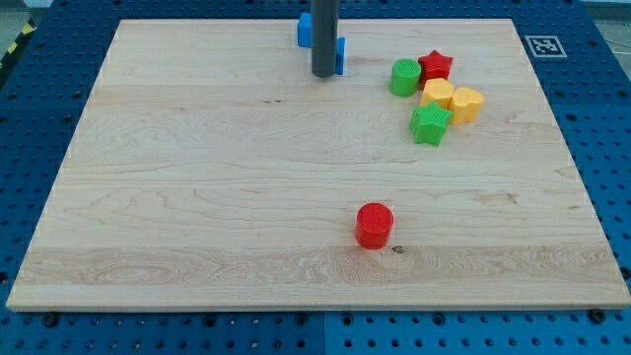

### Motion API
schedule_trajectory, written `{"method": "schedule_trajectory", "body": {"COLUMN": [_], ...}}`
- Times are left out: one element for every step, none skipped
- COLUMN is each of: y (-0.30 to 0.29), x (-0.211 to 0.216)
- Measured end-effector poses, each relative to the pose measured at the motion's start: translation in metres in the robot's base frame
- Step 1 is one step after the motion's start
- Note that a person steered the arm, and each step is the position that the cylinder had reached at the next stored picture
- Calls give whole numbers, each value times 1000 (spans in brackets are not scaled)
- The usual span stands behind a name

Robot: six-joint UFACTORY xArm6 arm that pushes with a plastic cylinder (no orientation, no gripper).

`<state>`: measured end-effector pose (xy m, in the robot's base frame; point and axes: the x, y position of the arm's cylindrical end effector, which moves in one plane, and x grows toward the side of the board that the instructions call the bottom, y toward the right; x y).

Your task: Move the blue triangle towards center top

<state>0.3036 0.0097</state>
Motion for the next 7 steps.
{"method": "schedule_trajectory", "body": {"y": [9,16,19,19,19,20,30], "x": [0,-8,-17,-24,-28,-28,-21]}}
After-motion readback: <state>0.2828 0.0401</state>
